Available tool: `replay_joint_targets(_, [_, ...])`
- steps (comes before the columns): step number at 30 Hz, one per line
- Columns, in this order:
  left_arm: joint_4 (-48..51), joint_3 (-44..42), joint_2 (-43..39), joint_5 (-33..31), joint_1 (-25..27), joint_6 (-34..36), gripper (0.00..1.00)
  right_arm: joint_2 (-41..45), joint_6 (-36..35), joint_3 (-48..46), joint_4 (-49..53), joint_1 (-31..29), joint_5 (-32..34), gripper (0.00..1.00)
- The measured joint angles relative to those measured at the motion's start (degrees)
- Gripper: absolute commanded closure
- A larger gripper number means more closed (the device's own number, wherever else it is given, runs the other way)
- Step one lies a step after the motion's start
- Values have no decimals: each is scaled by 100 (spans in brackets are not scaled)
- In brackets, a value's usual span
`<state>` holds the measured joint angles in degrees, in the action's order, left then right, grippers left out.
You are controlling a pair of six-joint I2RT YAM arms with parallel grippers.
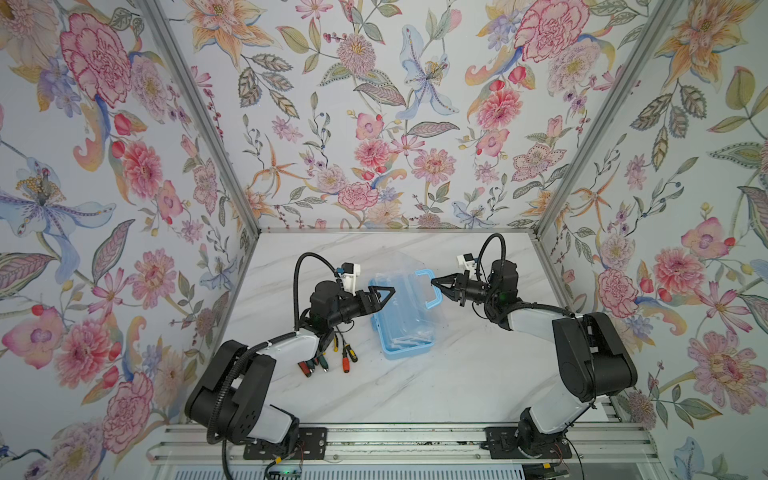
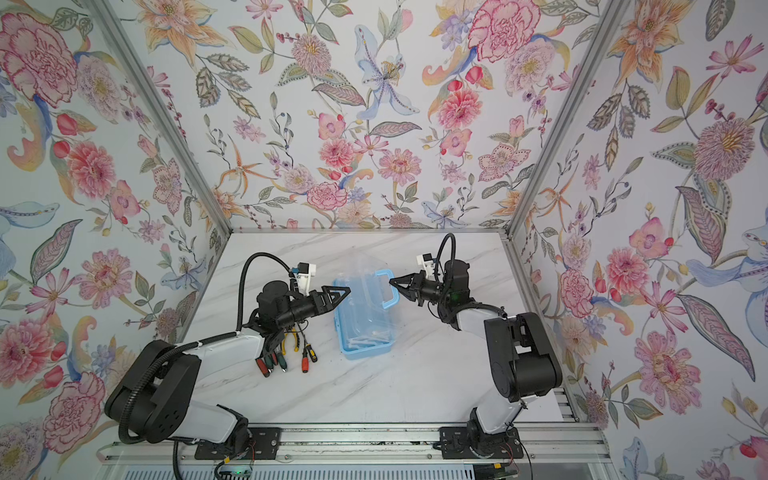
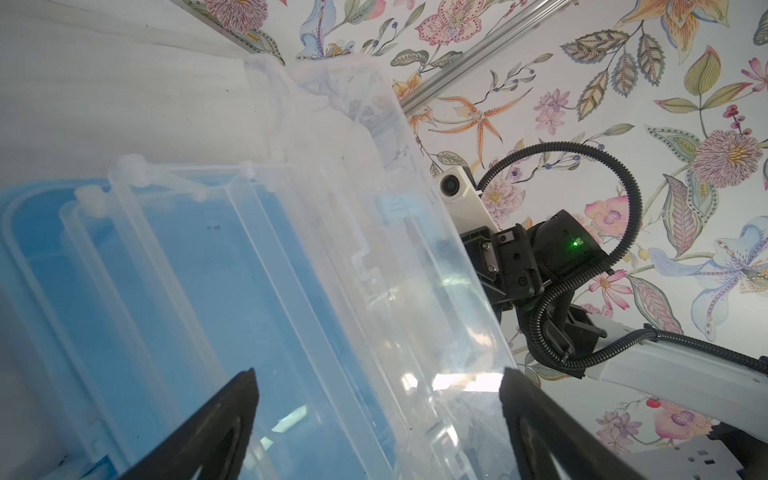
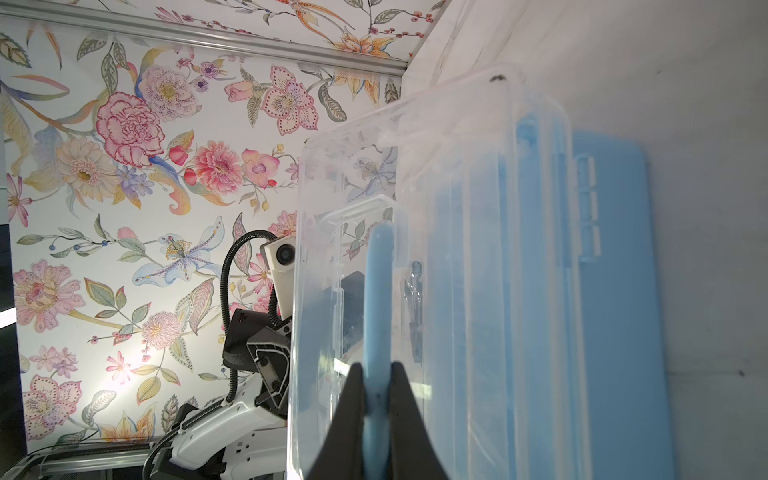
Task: Pack the tool kit
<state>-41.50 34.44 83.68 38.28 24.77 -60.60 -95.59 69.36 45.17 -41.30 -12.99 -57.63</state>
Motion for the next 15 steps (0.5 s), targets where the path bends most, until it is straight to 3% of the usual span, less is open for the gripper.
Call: replay_joint_targets(15, [-66, 0, 92, -13, 39, 13, 5, -83, 103, -28, -192, 28, -63, 100])
